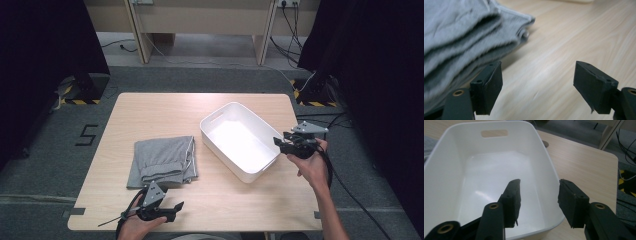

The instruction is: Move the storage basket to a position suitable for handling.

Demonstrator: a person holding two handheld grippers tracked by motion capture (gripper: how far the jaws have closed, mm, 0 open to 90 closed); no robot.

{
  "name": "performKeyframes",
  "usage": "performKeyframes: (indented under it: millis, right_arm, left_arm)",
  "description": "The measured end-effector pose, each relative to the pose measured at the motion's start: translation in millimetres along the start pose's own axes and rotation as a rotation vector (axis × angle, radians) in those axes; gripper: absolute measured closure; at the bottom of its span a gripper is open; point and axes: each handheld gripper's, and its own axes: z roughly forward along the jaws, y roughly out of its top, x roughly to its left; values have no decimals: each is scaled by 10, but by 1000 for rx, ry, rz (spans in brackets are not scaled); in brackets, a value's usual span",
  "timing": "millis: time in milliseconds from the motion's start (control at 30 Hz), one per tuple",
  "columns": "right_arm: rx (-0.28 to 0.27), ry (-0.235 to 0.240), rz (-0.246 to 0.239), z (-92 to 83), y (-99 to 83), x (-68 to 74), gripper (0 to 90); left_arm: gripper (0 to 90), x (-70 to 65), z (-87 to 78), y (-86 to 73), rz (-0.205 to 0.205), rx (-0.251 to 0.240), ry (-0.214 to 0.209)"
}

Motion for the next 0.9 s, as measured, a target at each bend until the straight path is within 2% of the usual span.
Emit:
performKeyframes:
  millis: [100, 167, 267, 333, 467, 567, 767, 800, 867, 900]
  right_arm:
    - [37, -4, -5, 122, 22, -119, 610]
    - [47, 6, 8, 205, 25, -202, 644]
    - [80, 4, 15, 332, 14, -305, 670]
    - [91, 20, 32, 398, 2, -359, 694]
    - [120, 37, 32, 469, -47, -389, 789]
    - [127, 56, 36, 459, -110, -364, 826]
    - [127, 37, 35, 295, -225, -223, 802]
    - [133, 32, 41, 257, -249, -179, 779]
    - [140, 19, 40, 191, -310, -75, 665]
    - [139, 10, 39, 160, -340, -12, 638]
  left_arm:
    - [224, -35, 77, 120, -8, -12, -36]
    - [224, -46, 129, 206, -11, -23, -55]
    - [224, -51, 221, 340, -11, -37, -65]
    - [224, -59, 288, 411, -14, -38, -74]
    - [224, -72, 416, 544, -12, -45, -79]
    - [224, -66, 514, 646, -23, -53, -76]
    - [225, -77, 642, 809, -34, -66, -70]
    - [225, -77, 660, 827, -32, -66, -66]
    - [227, -82, 700, 854, -36, -65, -65]
    - [229, -83, 720, 866, -37, -62, -61]
